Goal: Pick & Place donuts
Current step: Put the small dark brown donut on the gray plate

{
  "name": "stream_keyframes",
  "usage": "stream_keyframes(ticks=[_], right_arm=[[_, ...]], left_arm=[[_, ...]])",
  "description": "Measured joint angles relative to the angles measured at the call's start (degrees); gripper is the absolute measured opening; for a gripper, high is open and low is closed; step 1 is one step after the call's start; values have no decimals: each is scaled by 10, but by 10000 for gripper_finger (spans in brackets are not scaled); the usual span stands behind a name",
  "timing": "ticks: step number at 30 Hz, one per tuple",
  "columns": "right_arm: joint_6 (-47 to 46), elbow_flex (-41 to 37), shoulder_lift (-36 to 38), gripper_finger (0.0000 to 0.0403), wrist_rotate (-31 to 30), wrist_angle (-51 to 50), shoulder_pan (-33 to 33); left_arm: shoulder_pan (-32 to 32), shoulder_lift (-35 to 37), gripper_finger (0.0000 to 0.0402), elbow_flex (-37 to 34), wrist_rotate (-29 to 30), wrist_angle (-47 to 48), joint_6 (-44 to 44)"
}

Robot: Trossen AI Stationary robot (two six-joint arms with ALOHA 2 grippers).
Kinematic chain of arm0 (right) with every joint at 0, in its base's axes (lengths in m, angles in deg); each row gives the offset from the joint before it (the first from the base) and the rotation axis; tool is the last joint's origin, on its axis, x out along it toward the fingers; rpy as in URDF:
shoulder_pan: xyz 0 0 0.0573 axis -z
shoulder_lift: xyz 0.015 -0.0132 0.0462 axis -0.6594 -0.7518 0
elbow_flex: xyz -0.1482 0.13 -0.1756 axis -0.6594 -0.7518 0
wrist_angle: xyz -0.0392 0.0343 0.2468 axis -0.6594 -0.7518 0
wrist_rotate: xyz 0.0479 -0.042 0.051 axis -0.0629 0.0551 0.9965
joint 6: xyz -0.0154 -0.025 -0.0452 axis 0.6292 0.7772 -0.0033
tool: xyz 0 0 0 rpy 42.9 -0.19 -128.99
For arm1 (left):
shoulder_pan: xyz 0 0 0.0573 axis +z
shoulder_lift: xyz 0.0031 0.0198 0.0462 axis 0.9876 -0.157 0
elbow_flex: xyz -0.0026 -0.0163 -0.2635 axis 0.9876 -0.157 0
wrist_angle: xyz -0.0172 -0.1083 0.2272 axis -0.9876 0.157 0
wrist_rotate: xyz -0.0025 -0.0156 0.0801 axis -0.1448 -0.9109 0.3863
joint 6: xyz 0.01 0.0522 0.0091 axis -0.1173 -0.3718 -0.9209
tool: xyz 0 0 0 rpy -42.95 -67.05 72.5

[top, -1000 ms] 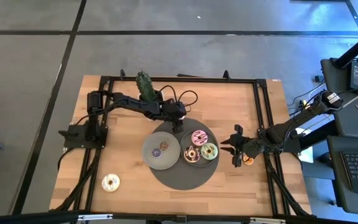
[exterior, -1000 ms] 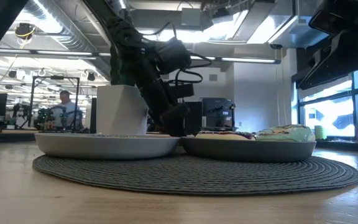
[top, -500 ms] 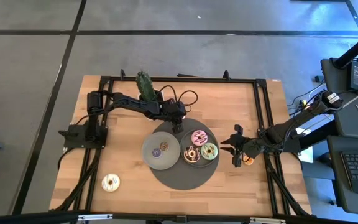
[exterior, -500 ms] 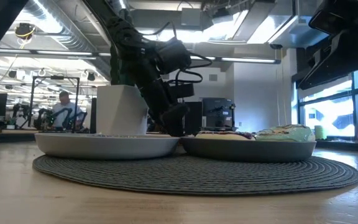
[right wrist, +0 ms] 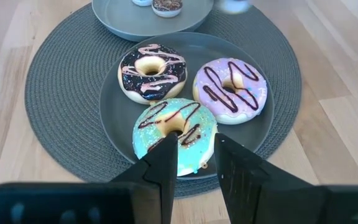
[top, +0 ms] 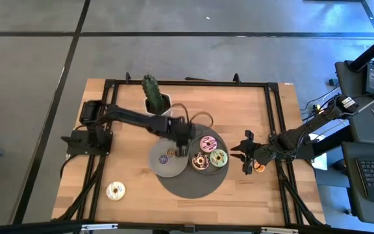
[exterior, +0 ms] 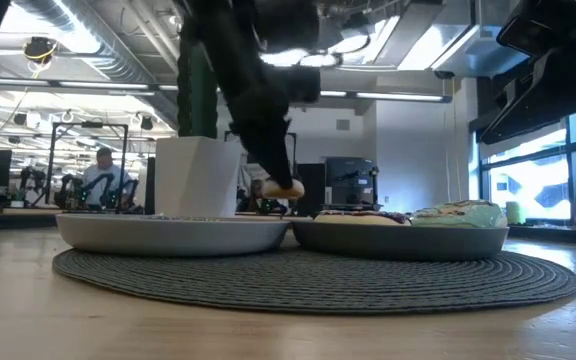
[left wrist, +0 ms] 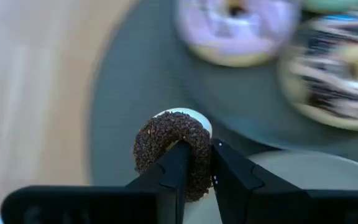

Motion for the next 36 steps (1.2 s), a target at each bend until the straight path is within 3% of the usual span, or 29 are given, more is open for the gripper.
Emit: stream_keyframes(ticks=[8, 16, 20, 36], right_arm=[[-3, 0, 0, 108, 0, 1, 0], [-16, 0, 0, 108, -11, 8, 0], [-20, 0, 0, 108, -17, 9, 0], [-34, 0, 0, 108, -16, 10, 0]], left_arm=[[-148, 3, 59, 0, 9, 14, 55], [-252, -4, 58, 0, 120, 42, 75], [-270, -3, 58, 0, 160, 84, 104], [-254, -3, 58, 0, 165, 90, 170]])
